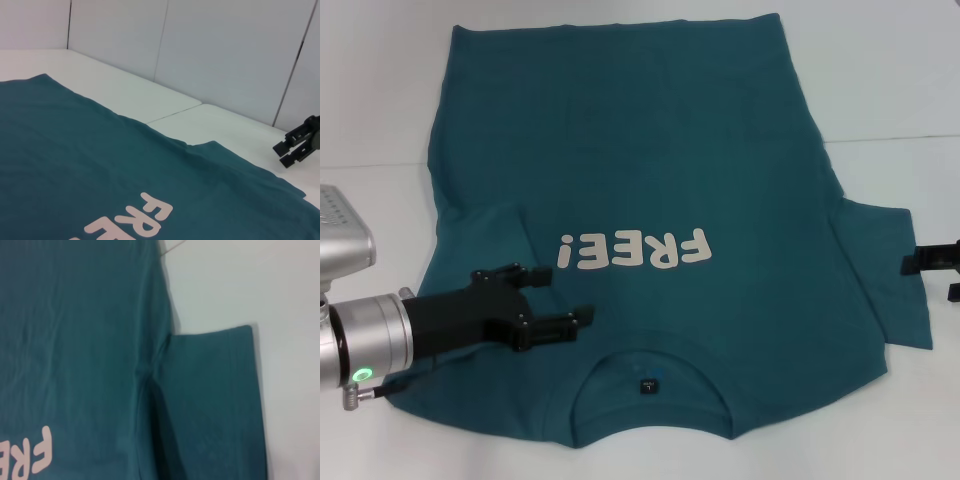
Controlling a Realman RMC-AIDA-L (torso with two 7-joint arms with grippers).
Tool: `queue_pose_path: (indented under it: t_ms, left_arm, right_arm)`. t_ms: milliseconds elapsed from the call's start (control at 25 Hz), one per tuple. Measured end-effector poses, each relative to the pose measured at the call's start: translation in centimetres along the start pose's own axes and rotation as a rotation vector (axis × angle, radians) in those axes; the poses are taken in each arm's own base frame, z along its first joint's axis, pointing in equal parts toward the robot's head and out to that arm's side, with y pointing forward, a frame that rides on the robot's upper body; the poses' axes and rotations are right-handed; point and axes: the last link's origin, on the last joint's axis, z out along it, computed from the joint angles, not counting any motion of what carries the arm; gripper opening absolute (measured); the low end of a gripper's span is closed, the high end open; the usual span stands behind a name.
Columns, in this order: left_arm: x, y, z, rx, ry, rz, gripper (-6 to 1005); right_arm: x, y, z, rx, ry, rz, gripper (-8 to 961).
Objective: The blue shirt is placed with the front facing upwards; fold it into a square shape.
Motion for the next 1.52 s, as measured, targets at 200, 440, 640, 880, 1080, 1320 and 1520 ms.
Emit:
queue_pose_path:
  t_ms: [200, 440, 640, 880, 1080, 1320, 1520]
  left_arm:
    - [0.2, 0.0, 0.2, -0.004, 0.001, 0.005, 876]
    - [0.1, 0.1, 0.4, -0.009, 0.002, -0.001, 876]
    - [0.0, 0.1, 0.6, -0.009, -0.001, -0.001, 876]
    - [0.1, 0.2, 0.9, -0.014, -0.002, -0.002, 876]
    - [0.1, 0.2, 1.0, -0.015, -0.001, -0.001, 876]
    - [0.2, 0.2, 1.0, -0.017, -0.001, -0.001, 876]
    - [0.1, 0.3, 1.1, -0.021, -0.002, -0.004, 877]
  right_arm:
    - [0.1, -0.2, 0.5, 0.016, -0.002, -0.007, 868]
    - [0.3, -0.2, 0.9, 0.024, 0.0, -0.013, 859]
    - [0.5, -0.2, 1.3, 0.025, -0.001, -0.004, 852]
    - [0.6, -0.2, 1.5, 0.021, 0.001, 0.003, 843]
    - [0.5, -0.2, 1.5, 0.014, -0.007, 0.014, 835]
    - [0.8, -0.1, 1.9, -0.003, -0.007, 0.031, 826]
    - [0.7, -0.1, 2.0, 0.002, -0.009, 0.026, 819]
